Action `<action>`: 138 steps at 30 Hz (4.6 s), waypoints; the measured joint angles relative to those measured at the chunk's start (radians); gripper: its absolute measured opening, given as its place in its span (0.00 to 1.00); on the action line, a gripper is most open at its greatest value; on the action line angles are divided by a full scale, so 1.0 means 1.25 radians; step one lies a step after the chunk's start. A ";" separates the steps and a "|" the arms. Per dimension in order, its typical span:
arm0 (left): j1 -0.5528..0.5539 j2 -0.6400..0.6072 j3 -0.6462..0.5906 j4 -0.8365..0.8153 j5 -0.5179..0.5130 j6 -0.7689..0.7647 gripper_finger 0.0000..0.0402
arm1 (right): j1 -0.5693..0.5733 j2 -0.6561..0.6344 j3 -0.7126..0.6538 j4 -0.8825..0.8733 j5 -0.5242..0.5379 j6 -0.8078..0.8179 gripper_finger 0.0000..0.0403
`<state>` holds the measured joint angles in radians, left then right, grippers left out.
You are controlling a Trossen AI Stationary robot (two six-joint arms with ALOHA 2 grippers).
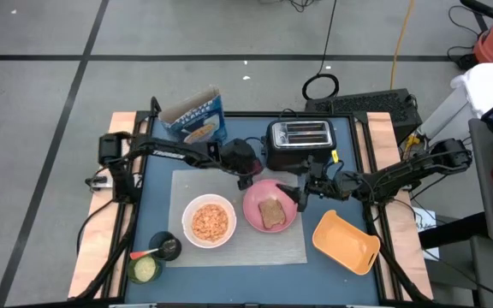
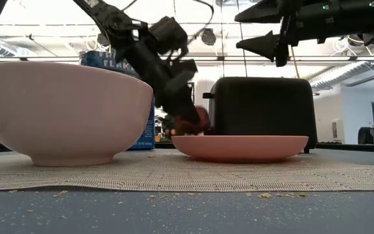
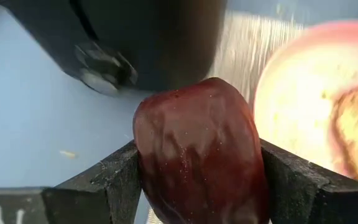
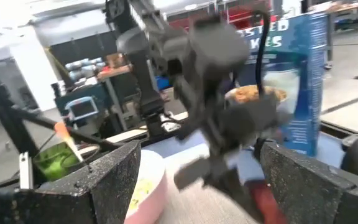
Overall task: Arrange a breakfast setting
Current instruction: Put the apple on the mat
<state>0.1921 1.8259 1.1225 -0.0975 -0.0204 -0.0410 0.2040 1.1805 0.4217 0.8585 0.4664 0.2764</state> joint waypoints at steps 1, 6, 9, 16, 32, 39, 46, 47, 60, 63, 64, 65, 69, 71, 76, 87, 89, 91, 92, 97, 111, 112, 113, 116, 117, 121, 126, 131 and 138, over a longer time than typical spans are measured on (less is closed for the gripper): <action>-0.004 -0.017 0.000 -0.001 -0.011 -0.007 0.65 | -0.003 0.000 0.000 0.000 -0.018 0.000 0.79; -0.039 -0.097 -0.013 0.046 -0.037 -0.070 0.65 | -0.037 0.000 0.005 0.000 -0.089 0.044 0.79; -0.076 -0.146 -0.065 0.151 -0.071 -0.098 0.65 | -0.063 0.000 0.033 -0.007 -0.146 0.042 0.79; -0.152 -0.180 -0.253 0.512 -0.159 -0.092 0.65 | -0.109 0.000 0.166 -0.225 -0.188 -0.034 0.79; -0.183 -0.179 -0.353 0.788 -0.151 -0.008 0.72 | -0.190 0.075 0.220 -0.351 -0.335 0.016 0.79; -0.198 -0.180 -0.354 0.799 -0.136 0.008 0.72 | -0.190 0.141 0.218 -0.230 -0.344 -0.008 0.79; -0.205 -0.179 -0.353 0.797 -0.130 0.017 0.72 | -0.190 0.172 0.220 -0.176 -0.368 -0.006 0.78; -0.205 -0.179 -0.353 0.796 -0.128 0.017 0.72 | -0.190 0.174 0.220 -0.178 -0.377 -0.006 0.77; -0.205 -0.179 -0.353 0.788 -0.128 0.016 0.73 | -0.190 0.175 0.220 -0.181 -0.395 -0.006 0.54; -0.204 -0.179 -0.353 0.787 -0.128 0.016 0.73 | -0.190 0.175 0.220 -0.181 -0.396 -0.006 0.55; -0.203 -0.179 -0.353 0.787 -0.128 0.016 0.73 | -0.190 0.175 0.220 -0.181 -0.396 -0.006 0.55; -0.201 -0.179 -0.353 0.787 -0.127 0.013 0.73 | -0.190 0.175 0.220 -0.182 -0.396 -0.006 0.56; -0.201 -0.179 -0.353 0.785 -0.125 0.014 0.73 | -0.190 0.175 0.220 -0.192 -0.397 -0.005 0.55; -0.201 -0.179 -0.353 0.785 -0.125 0.013 0.73 | -0.190 0.175 0.220 -0.194 -0.397 -0.006 0.55; -0.201 -0.179 -0.353 0.782 -0.128 0.004 0.78 | -0.190 0.175 0.220 -0.200 -0.398 -0.006 0.55; -0.189 -0.179 -0.352 0.720 -0.128 -0.048 0.99 | -0.190 0.176 0.218 -0.323 -0.461 -0.008 0.55; -0.189 -0.179 -0.352 0.718 -0.132 -0.054 0.99 | -0.190 0.176 0.218 -0.365 -0.462 -0.009 0.55; -0.189 -0.179 -0.352 0.717 -0.132 -0.055 0.99 | -0.190 0.176 0.218 -0.403 -0.462 -0.009 0.55; -0.189 -0.179 -0.352 0.715 -0.132 -0.056 0.99 | -0.190 0.176 0.218 -0.416 -0.462 -0.009 0.55; -0.189 -0.179 -0.352 0.721 -0.131 -0.071 0.99 | -0.188 0.176 0.218 -0.446 -0.462 -0.016 0.55; -0.191 -0.171 -0.185 0.421 -0.092 -0.135 0.99 | -0.188 0.175 0.219 -0.505 -0.459 -0.134 0.55; -0.191 -0.167 -0.172 0.394 -0.091 -0.128 0.99 | -0.188 0.175 0.219 -0.513 -0.459 -0.135 0.55; -0.191 -0.167 -0.163 0.363 -0.091 -0.118 0.99 | -0.188 0.175 0.219 -0.519 -0.459 -0.135 0.56; -0.191 -0.167 -0.146 0.329 -0.089 -0.084 0.99 | -0.188 0.175 0.219 -0.537 -0.458 -0.136 0.56; -0.190 -0.168 -0.146 0.324 -0.089 -0.080 0.99 | -0.188 0.175 0.219 -0.544 -0.458 -0.139 0.56; -0.189 -0.167 -0.147 0.318 -0.072 -0.079 0.99 | -0.188 0.175 0.219 -0.548 -0.458 -0.173 0.55; -0.189 -0.146 -0.148 0.304 -0.059 -0.078 0.99 | -0.188 0.175 0.219 -0.544 -0.458 -0.189 0.56; -0.186 -0.093 -0.147 0.363 -0.035 -0.075 0.99 | -0.188 0.175 0.221 -0.500 -0.458 -0.209 0.55; -0.184 -0.054 -0.146 0.394 -0.032 -0.067 0.99 | -0.188 0.175 0.236 -0.503 -0.457 -0.240 0.55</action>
<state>-0.0380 1.7586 0.9394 0.3947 -0.0606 -0.1253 -0.0315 1.3987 0.7170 0.2292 -0.1051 -0.0231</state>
